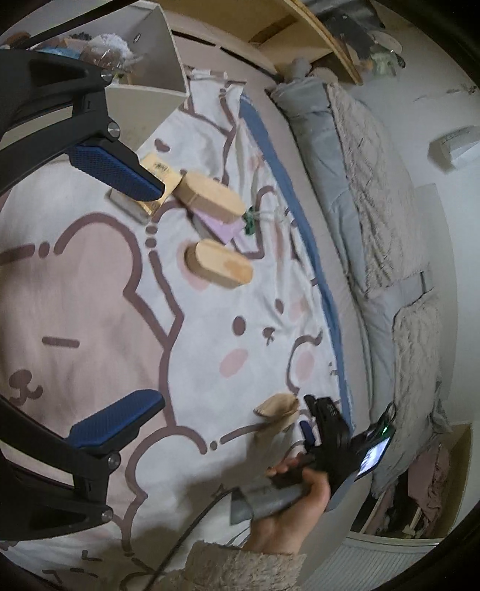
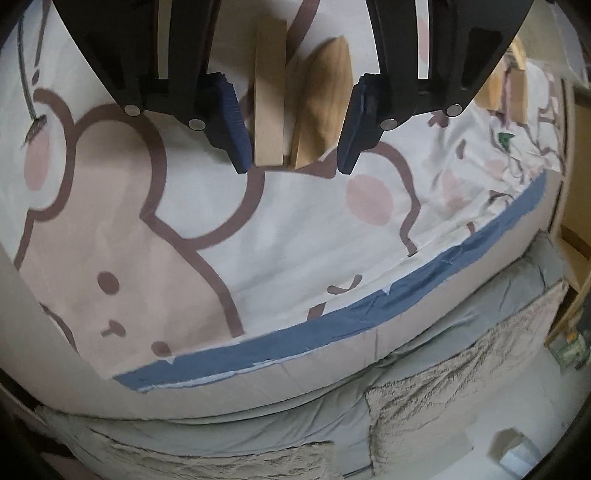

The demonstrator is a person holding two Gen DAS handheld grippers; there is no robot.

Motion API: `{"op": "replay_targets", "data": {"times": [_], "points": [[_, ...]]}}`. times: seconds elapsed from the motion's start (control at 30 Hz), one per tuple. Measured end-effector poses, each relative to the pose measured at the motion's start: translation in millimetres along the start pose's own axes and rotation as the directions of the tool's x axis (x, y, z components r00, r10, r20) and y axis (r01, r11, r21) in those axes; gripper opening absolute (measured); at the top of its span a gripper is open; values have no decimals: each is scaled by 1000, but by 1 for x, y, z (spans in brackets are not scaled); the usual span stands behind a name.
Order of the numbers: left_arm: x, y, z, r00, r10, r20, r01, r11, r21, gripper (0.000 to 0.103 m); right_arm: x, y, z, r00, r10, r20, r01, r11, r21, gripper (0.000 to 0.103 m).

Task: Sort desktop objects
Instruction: 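Grasp the boat-shaped wooden piece and flat wooden stick with the right tool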

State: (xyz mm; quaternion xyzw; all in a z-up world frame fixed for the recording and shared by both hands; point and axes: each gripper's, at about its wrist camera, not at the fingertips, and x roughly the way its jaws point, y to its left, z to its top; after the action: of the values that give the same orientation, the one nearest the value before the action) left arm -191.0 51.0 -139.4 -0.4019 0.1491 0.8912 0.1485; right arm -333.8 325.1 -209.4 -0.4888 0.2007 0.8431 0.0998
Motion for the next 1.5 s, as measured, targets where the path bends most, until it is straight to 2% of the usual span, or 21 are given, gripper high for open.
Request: {"op": "replay_targets", "data": {"times": [0.1, 0.27, 0.37, 0.53, 0.8, 0.97, 1.13, 1.33, 1.5], "points": [[4, -3, -3, 1000, 11, -10, -11, 1000, -12, 102, 7, 4, 1, 999, -44, -5, 44, 999, -9, 37], [10, 0, -5, 999, -7, -36, 4, 998, -64, 102, 15, 2, -5, 999, -38, -21, 38, 999, -27, 37], [11, 2, -5, 999, -10, -42, 6, 996, -88, 102, 11, 5, -15, 1000, -14, -18, 13, 999, -53, 37], [6, 0, -4, 1000, 0, -21, -2, 996, -94, 101, 3, 0, -33, 994, 80, -71, -80, 997, -6, 37], [-1, -11, -3, 1000, -17, 4, 18, 993, -119, 101, -9, 12, -61, 991, 93, -96, -104, 987, -121, 37], [-1, -25, -2, 999, -32, 35, 35, 993, -115, 100, -17, 13, -62, 986, 115, -124, -129, 986, -109, 36], [13, -41, 1, 998, -48, 36, 52, 991, -126, 94, -25, 4, -33, 992, 123, -41, -124, 992, -35, 36], [38, -56, 4, 996, -78, 31, 81, 987, -139, 77, -13, -3, -10, 997, 79, 3, -79, 997, 18, 35], [56, -64, 3, 994, -106, 28, 109, 975, -195, 63, 5, -16, 0, 997, 79, -2, -79, 995, 65, 9]]}}
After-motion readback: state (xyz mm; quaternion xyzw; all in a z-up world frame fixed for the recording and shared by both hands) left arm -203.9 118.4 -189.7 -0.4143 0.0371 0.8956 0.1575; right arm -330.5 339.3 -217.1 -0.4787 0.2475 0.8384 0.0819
